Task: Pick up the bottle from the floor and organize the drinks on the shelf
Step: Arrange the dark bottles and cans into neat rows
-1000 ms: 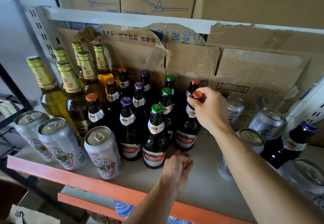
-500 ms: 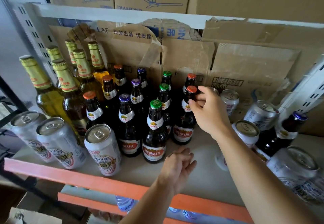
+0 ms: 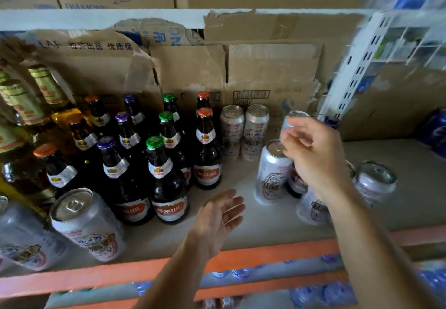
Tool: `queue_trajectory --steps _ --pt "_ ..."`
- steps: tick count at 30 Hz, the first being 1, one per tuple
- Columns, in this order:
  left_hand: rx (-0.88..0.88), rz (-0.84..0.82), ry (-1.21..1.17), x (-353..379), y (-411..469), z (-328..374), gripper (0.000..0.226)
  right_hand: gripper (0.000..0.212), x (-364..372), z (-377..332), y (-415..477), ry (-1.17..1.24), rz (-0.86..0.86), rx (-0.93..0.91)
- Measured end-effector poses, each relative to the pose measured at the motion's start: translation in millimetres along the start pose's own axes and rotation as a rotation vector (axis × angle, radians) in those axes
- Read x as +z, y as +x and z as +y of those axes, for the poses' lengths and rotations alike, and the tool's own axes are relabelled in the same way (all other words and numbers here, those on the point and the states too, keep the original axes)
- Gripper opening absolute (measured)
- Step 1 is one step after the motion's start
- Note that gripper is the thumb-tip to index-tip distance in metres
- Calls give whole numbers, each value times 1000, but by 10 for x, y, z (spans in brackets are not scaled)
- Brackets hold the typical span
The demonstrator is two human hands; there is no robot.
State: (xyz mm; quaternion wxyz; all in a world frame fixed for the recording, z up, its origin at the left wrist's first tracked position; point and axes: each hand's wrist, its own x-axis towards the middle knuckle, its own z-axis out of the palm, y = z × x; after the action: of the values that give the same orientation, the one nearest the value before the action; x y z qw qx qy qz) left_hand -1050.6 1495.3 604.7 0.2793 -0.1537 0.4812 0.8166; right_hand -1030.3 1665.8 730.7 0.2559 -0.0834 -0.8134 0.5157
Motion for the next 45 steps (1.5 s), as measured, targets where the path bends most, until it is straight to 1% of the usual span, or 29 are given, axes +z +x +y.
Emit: queue_trajectory --steps 4,7,9,11,14,16,18,21,23,26,32,39,40,42,44,45 --pt "-62 39 68 -20 115 -52 21 15 -417 53 -37 -23 145 -19" --pt "-104 32 79 23 194 -138 18 18 -657 103 -46 -69 216 4" --pt "-130 14 91 84 239 -201 17 18 -756 147 -21 -134 232 6" --pt "-148 -1 104 149 267 -258 18 19 -807 185 49 -253 218 11" --pt "-161 -17 122 227 279 -323 19 31 -808 208 202 -394 144 82" --pt "-167 -22 121 252 271 -343 18 41 -780 213 306 -459 79 111" --pt "-163 -19 112 251 266 -338 18 46 -737 223 408 -489 11 121" --pt "-147 -5 94 218 267 -310 18 45 -678 262 527 -548 -82 137" --pt "-139 10 85 186 275 -284 19 38 -643 288 577 -569 -106 137" --pt "-133 26 66 153 286 -263 20 31 -615 333 610 -568 -74 135" --pt "-106 23 58 176 266 -249 20 26 -597 339 606 -553 -23 109" --pt "-97 17 46 215 191 -253 20 32 -665 319 590 -583 -90 78" --pt "-97 21 45 210 183 -255 20 35 -668 306 583 -584 -72 67" --pt "-103 32 45 196 168 -258 20 41 -667 262 556 -578 16 28" --pt "-108 41 45 187 155 -263 20 42 -651 205 520 -553 94 -47" --pt "-110 44 45 184 148 -266 20 42 -634 183 500 -545 105 -83"
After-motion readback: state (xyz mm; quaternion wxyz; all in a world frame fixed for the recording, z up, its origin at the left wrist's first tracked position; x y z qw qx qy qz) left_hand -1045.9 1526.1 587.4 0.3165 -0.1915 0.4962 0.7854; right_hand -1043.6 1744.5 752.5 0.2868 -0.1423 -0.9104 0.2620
